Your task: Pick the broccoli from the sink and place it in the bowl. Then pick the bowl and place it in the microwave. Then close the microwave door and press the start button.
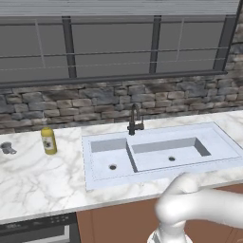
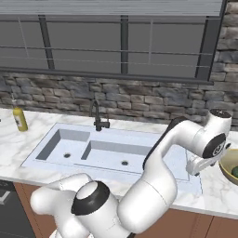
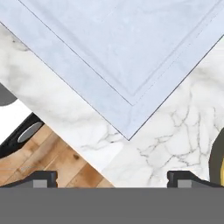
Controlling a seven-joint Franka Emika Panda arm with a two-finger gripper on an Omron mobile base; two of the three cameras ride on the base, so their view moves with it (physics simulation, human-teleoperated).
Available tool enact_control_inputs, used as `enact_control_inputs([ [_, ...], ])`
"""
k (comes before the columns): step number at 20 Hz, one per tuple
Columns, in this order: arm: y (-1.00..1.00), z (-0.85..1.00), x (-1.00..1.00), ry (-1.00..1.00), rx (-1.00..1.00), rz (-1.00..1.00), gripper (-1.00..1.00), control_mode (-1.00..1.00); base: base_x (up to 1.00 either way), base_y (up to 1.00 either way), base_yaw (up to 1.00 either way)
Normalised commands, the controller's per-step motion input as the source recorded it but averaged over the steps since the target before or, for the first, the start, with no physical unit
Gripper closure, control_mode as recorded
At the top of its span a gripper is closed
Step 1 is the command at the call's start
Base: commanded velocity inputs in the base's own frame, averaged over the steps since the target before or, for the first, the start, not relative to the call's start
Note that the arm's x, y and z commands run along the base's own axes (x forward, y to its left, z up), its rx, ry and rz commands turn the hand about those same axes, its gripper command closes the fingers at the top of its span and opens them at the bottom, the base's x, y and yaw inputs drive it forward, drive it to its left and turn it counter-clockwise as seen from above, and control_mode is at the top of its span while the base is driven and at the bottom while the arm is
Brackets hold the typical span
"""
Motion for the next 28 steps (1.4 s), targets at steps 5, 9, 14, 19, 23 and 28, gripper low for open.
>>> enact_control_inputs([
  [5,-0.25,-0.01,0.09,-0.03,-0.23,0.02,-1.0,-1.0,0.0,0.0,0.0],
  [9,0.0,-0.01,0.12,0.0,-0.18,-0.1,-1.0,-1.0,0.0,0.0,0.0],
  [14,-0.03,-0.05,0.19,0.0,-0.13,-0.13,-1.0,-1.0,0.0,0.0,0.0],
  [19,-0.07,-0.05,0.37,0.0,-0.13,-0.08,-1.0,-1.0,0.0,0.0,0.0],
  [23,-0.4,-0.02,0.25,0.0,-0.07,-0.04,-1.0,-1.0,0.0,0.0,0.0],
  [28,-0.55,-0.08,0.35,0.0,-0.03,0.0,-1.0,-1.0,0.0,0.0,0.0],
])
